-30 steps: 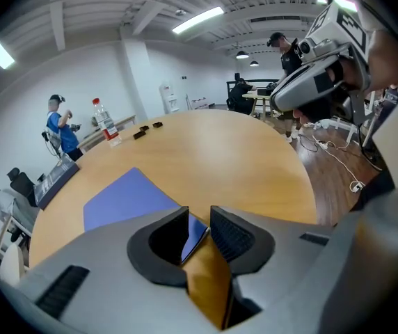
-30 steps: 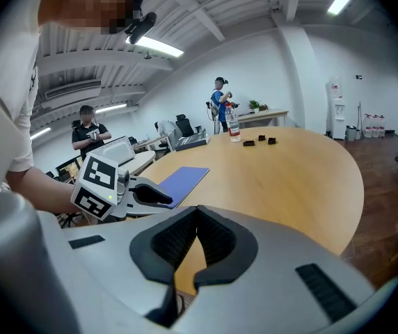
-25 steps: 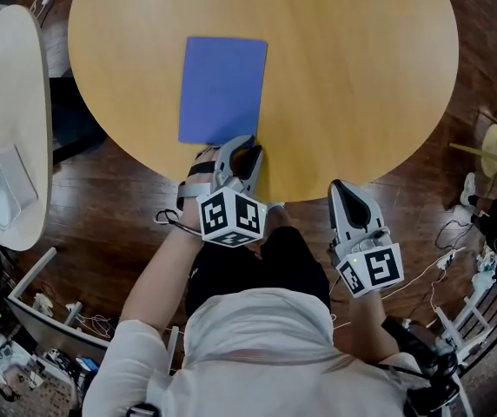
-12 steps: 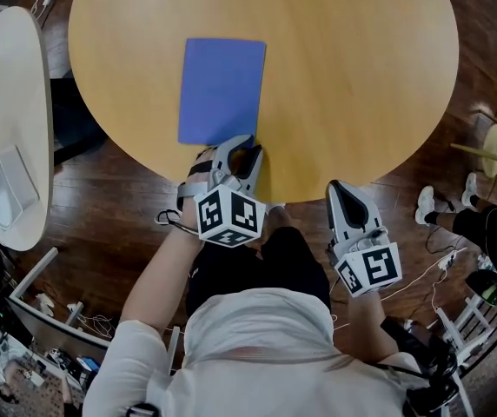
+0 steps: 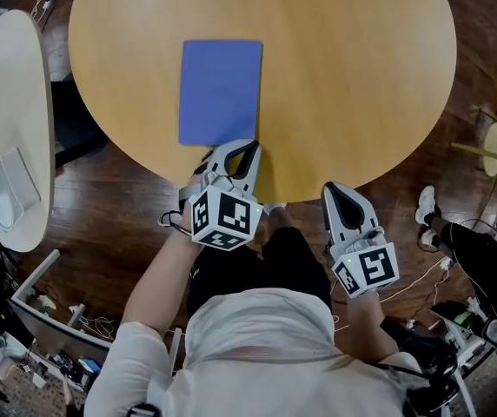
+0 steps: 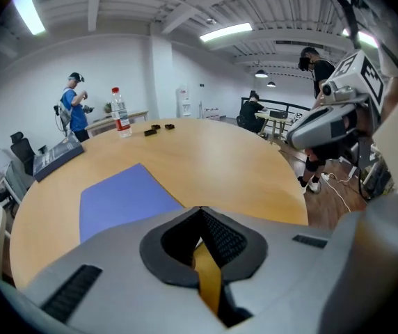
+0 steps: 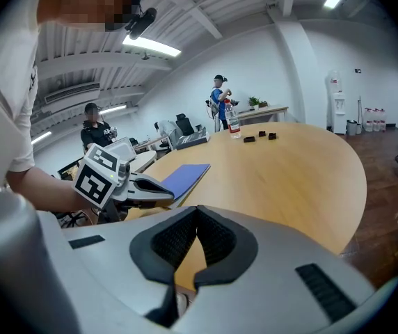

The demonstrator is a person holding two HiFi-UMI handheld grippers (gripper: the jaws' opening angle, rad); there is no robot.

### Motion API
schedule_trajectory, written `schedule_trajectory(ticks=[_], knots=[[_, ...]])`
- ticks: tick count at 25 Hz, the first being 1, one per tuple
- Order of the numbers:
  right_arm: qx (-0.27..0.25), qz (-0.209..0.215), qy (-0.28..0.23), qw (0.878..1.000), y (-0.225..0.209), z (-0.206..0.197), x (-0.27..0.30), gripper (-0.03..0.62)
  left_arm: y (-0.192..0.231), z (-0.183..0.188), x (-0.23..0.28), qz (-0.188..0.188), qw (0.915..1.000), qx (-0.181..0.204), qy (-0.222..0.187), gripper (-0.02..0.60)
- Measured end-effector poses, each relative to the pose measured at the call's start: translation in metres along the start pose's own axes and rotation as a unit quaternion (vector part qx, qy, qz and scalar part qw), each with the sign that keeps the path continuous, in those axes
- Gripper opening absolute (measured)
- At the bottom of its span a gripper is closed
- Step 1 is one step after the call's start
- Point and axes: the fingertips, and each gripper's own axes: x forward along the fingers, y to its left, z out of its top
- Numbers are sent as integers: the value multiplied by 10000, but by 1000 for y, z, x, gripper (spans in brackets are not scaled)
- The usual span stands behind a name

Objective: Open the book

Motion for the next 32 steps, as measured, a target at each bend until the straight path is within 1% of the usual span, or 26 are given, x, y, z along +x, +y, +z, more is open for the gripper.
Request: schedule_trajectory(ticks=[3, 8, 13, 15, 16, 17, 18, 19, 20, 21, 22, 24, 25, 26, 27, 28, 29, 32], knots=[[-5, 19, -17, 10000, 2, 2, -2, 5, -1, 16, -6, -10, 9996, -128, -239, 11], [-83, 123, -59, 9999, 7, 10, -1, 5, 11, 49, -29, 77, 9945, -675, -799, 12], [-198, 350, -165, 9991, 16, 22, 1, 5, 24, 76, -61, 246, 9865, -1014, -1262, 11], [-215, 419, -197, 9987, 20, 25, 2, 5, 29, 78, -74, 372, 9813, -1288, -1378, 11], [-221, 449, -203, 9985, 23, 27, 3, 5, 33, 78, -81, 437, 9772, -1484, -1452, 11], [-236, 484, -207, 9983, 25, 28, 4, 5, 37, 77, -89, 508, 9716, -1721, -1541, 12], [-260, 526, -209, 9981, 28, 30, 5, 5, 42, 75, -97, 590, 9642, -1997, -1641, 11], [-289, 573, -213, 9977, 31, 31, 7, 5, 48, 73, -104, 684, 9549, -2302, -1747, 11], [-312, 616, -215, 9974, 33, 33, 7, 5, 54, 69, -111, 787, 9436, -2623, -1859, 11], [-319, 648, -212, 9972, 33, 33, 8, 5, 61, 64, -118, 890, 9302, -2960, -1979, 11], [-306, 663, -204, 9971, 33, 34, 8, 5, 69, 58, -125, 981, 9145, -3310, -2111, 11], [-280, 663, -178, 9972, 33, 34, 9, 5, 84, 47, -140, 1135, 8801, -3948, -2380, 11], [-287, 661, -168, 9973, 33, 34, 10, 5, 90, 41, -147, 1212, 8657, -4176, -2480, 12], [-301, 662, -162, 9972, 34, 35, 11, 5, 96, 35, -153, 1289, 8551, -4331, -2542, 11], [-315, 663, -161, 9972, 35, 36, 12, 5, 101, 28, -158, 1367, 8487, -4421, -2561, 12], [-327, 664, -162, 9971, 37, 36, 14, 5, 105, 21, -163, 1450, 8459, -4456, -2548, 11], [-334, 667, -163, 9971, 39, 37, 15, 5, 109, 15, -167, 1538, 8456, -4449, -2517, 11], [-354, 686, -156, 9969, 45, 37, 17, 5, 118, -2, -179, 1810, 8495, -4347, -2381, 11]])
